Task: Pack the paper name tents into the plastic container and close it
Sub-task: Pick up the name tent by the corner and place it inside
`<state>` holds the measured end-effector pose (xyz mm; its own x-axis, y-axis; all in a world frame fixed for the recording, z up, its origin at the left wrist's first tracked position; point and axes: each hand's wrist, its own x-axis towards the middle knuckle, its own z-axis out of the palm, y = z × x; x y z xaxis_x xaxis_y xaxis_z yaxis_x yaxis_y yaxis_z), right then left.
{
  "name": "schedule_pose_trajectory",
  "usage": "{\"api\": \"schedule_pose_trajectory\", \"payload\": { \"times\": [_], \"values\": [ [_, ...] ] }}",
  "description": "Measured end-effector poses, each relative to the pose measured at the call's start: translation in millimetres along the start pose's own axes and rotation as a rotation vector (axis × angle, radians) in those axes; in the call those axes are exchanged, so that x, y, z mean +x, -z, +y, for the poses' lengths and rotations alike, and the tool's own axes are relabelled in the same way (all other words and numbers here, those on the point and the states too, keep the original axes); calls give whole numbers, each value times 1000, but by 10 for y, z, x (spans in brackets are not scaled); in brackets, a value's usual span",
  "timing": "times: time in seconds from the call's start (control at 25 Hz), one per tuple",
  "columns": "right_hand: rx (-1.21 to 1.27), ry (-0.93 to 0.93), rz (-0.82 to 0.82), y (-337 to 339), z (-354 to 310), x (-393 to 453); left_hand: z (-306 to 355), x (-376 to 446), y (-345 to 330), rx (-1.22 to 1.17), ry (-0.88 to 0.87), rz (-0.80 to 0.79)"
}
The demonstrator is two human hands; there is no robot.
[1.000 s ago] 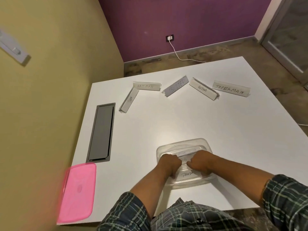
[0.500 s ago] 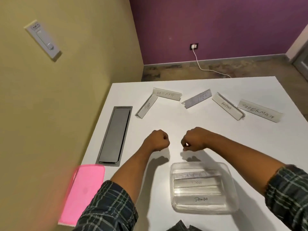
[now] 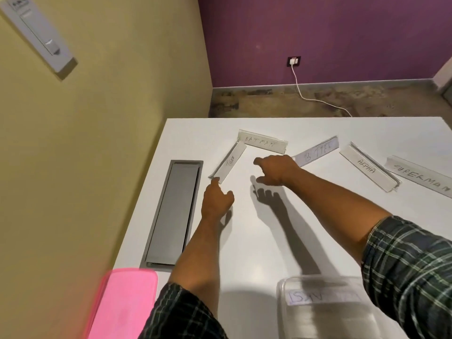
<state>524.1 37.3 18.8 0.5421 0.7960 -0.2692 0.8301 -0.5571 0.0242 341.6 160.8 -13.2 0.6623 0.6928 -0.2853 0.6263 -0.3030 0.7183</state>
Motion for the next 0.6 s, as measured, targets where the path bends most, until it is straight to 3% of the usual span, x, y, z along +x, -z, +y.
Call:
{"api": "schedule_pose_trajectory", "payload": {
  "times": [0.16,0.36,0.6],
  "values": [
    [281,-151,-19,-167,-62,511,-195,334,-147,-180,89,41],
    [528,-210,-29,-423,-207,942,-389,577,-320,-309,138,12],
    [854,-251,163,-510,-194,1390,-448,788,-352,-175,102,219]
  ]
}}
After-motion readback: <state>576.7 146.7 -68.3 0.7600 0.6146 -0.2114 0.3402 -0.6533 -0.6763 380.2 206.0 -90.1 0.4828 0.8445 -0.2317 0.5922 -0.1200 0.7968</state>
